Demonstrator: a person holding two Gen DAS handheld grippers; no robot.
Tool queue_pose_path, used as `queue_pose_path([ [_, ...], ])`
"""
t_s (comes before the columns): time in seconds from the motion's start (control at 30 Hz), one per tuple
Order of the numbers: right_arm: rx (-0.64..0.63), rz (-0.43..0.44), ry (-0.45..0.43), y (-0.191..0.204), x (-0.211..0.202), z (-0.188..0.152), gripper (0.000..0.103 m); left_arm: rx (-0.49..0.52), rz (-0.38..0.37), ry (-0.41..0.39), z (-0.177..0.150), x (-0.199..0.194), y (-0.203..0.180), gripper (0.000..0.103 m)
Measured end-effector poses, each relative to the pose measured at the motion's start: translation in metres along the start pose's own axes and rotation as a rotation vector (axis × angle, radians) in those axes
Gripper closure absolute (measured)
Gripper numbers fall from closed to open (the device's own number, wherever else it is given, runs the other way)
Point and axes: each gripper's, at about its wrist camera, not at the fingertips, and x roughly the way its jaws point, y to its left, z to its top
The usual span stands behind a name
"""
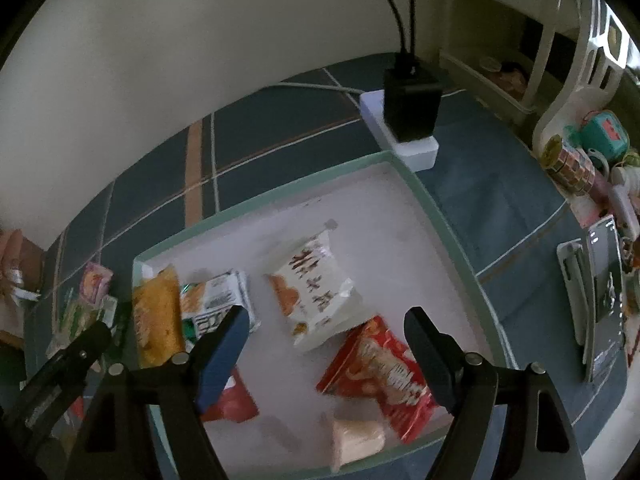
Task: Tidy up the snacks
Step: 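Release the cracker pack and white pastry packet into the tray, then withdraw both grippers from the tray toward the remaining snacks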
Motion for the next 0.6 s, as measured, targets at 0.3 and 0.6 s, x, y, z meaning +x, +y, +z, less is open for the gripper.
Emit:
queue_pose_path([
  [0.3,-0.052,0.028,0.021,0.027,-0.006,-0.019,0.02,-0.041,0.034,0.013,-0.007,-0.006,0.035,0.002],
  [0.6,-0.089,0.025,0.032,0.039,-0.011,-0.038,0.02,-0.091,0.087,0.033,-0.025,-0.006,0.07,0.0],
])
